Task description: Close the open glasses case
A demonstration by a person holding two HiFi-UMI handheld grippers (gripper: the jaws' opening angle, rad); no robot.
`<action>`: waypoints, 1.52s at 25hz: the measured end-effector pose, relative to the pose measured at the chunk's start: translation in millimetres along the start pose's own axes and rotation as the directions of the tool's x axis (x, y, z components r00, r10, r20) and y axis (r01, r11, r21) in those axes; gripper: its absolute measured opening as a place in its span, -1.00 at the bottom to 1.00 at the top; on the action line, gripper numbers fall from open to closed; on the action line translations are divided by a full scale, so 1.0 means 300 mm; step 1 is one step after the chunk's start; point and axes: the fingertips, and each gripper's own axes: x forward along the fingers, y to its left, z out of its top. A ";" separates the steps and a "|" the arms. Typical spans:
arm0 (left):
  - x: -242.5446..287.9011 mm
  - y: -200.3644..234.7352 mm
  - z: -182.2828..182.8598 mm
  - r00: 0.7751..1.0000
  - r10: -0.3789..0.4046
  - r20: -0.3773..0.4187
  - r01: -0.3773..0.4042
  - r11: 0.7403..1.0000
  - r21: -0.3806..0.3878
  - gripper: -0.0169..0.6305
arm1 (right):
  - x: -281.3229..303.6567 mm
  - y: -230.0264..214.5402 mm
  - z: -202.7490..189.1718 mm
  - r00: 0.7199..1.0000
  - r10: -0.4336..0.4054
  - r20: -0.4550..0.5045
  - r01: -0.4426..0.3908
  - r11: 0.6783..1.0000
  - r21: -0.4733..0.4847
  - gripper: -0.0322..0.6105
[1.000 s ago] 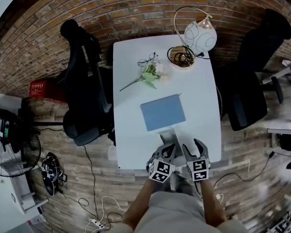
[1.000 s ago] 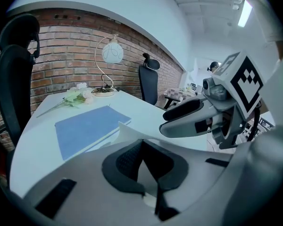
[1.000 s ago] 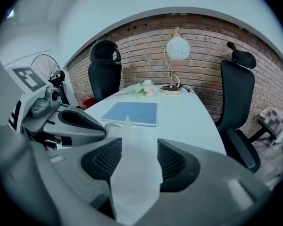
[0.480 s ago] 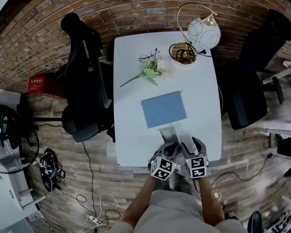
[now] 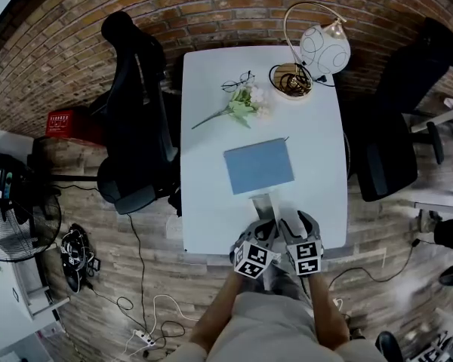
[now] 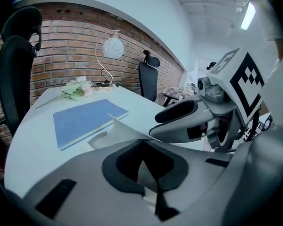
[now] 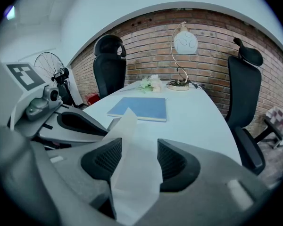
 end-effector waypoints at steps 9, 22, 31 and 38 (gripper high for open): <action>-0.027 0.022 -0.022 1.000 0.030 -0.005 -0.030 0.999 -0.016 -0.94 | -0.001 0.043 0.029 1.000 0.029 0.003 -0.029 0.999 -0.019 -0.16; -0.074 0.065 -0.078 0.997 0.069 -0.021 -0.070 0.997 -0.044 -0.94 | 0.006 0.111 0.046 0.999 0.051 -0.004 -0.051 0.995 -0.082 -0.16; -0.084 0.090 -0.121 0.995 0.084 -0.044 -0.086 0.995 -0.058 -0.94 | 0.019 0.144 0.046 0.998 0.062 -0.014 -0.063 0.991 -0.116 -0.16; -0.092 0.108 -0.152 0.993 0.091 -0.073 -0.096 0.993 -0.066 -0.94 | 0.029 0.170 0.044 0.997 0.069 -0.025 -0.072 0.988 -0.137 -0.16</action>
